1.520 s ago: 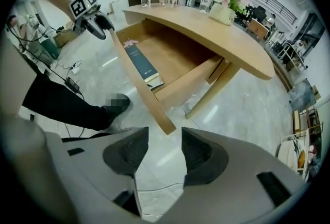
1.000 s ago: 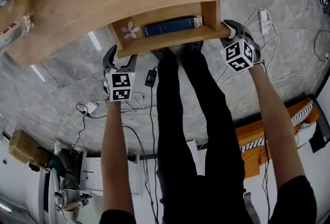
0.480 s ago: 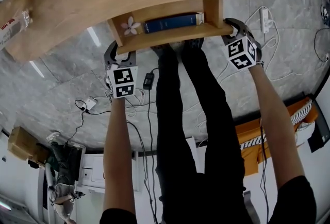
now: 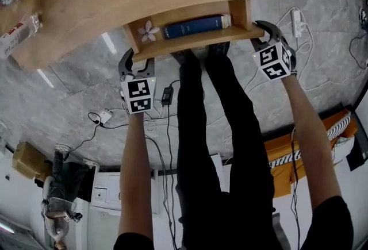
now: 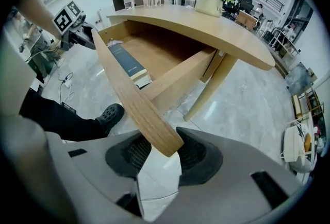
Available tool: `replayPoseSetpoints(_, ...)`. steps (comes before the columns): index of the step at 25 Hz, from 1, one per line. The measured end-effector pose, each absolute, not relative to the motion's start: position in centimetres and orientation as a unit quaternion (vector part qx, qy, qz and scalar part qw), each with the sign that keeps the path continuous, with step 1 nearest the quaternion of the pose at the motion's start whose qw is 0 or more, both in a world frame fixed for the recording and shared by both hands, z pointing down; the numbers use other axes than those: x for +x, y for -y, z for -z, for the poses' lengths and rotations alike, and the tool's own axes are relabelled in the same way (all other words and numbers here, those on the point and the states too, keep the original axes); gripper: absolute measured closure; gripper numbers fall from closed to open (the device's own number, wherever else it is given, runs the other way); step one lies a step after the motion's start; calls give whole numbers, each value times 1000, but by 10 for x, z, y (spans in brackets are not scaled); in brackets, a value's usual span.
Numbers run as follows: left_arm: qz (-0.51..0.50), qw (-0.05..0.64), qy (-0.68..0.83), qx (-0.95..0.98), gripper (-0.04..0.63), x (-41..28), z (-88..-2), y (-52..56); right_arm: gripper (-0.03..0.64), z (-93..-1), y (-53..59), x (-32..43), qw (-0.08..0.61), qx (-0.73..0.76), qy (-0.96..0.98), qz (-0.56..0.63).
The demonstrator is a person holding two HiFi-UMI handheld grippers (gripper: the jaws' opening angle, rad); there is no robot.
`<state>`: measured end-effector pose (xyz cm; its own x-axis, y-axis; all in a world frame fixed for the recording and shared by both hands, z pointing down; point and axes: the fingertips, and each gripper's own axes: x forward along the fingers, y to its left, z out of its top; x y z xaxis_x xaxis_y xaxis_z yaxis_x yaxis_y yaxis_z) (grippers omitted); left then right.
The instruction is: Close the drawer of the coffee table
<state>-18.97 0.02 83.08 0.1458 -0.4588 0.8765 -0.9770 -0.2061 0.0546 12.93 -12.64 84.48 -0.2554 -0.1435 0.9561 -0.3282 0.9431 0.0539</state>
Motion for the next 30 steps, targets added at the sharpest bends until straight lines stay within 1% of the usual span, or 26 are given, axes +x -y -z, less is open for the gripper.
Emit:
replayPoseSetpoints(14, -363, 321, 564, 668, 377, -212, -822, 47, 471, -835, 178, 109, 575, 179, 796, -54)
replayPoseSetpoints(19, -349, 325, 583, 658, 377, -223, -823, 64, 469, -837, 194, 99, 570, 190, 798, -49)
replayPoseSetpoints(25, -308, 345, 620, 634, 385, -233, -823, 80, 467, -838, 212, 91, 565, 205, 798, -43)
replayPoseSetpoints(30, -306, 346, 625, 629, 387, -237, -826, 90, 465, -841, 225, 87, 568, 216, 793, -43)
